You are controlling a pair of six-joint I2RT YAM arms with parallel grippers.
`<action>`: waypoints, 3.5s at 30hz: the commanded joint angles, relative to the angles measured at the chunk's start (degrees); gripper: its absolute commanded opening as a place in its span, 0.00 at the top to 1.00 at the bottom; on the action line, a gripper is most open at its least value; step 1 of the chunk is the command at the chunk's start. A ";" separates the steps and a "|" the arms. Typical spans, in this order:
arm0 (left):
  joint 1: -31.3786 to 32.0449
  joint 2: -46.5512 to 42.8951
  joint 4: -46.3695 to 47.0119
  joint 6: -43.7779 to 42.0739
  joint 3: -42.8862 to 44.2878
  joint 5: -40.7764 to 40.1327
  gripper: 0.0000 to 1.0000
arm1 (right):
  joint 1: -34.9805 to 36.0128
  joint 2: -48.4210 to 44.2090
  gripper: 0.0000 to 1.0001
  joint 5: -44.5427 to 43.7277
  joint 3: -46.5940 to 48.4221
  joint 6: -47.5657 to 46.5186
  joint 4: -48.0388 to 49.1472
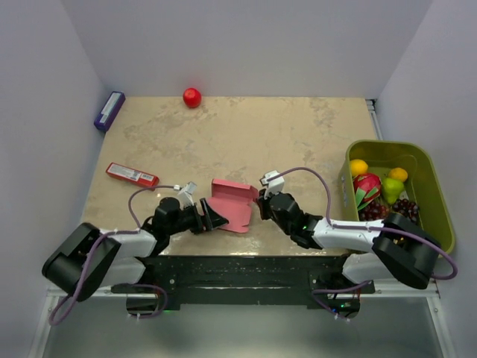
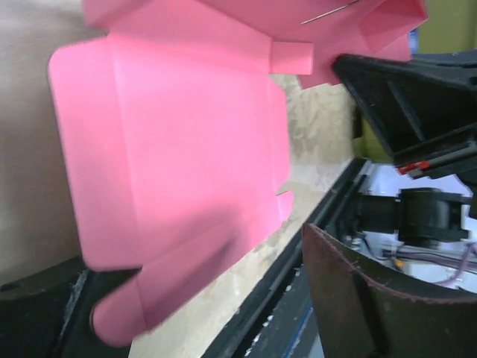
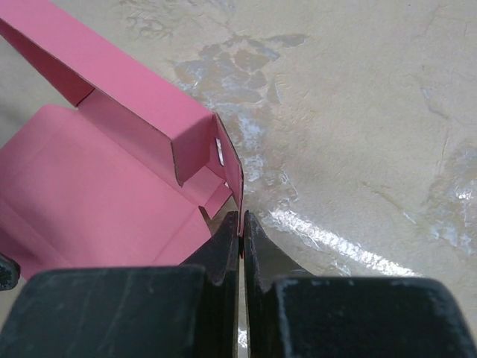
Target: Fold the paper box
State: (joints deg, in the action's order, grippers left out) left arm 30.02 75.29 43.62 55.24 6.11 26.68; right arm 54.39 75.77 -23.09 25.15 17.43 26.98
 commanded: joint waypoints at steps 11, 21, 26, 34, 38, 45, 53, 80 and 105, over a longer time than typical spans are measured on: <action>-2.24 -25.89 -38.96 -17.71 14.09 -20.26 0.04 | 0.19 0.52 1.00 -1.08 0.43 -3.02 2.46; -7.87 -20.27 -37.98 -20.43 22.63 -14.72 0.03 | 0.19 1.57 1.00 0.33 0.43 -4.16 3.78; -10.94 -19.31 -37.30 -22.46 22.72 -14.20 0.02 | 0.19 1.84 1.00 1.91 -0.01 -6.17 5.27; -11.91 -11.31 -28.42 -21.41 22.45 -9.10 0.08 | 0.28 2.63 1.00 4.11 -0.10 -8.29 7.29; -12.18 -9.11 -25.16 -21.06 22.63 -9.36 0.13 | 0.19 2.89 1.00 4.90 -0.27 -9.08 7.73; -12.18 -7.96 -23.75 -20.97 20.79 -10.06 0.25 | 0.19 4.83 1.00 6.30 0.43 -9.87 8.00; -12.18 -5.51 -21.03 -21.40 19.47 -10.86 0.41 | 0.19 5.80 1.00 7.01 0.52 -10.14 8.70; -12.09 3.64 -6.09 -22.81 14.63 -6.56 0.72 | 0.19 7.73 1.00 6.57 5.08 -6.98 3.09; -2.78 2.24 -10.48 -27.38 11.65 -18.23 0.78 | 1.24 18.10 0.94 4.37 16.51 8.40 -2.90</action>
State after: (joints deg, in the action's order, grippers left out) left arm 24.05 77.43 39.55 30.24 20.14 6.15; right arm 54.43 91.90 -20.91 38.50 20.45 22.65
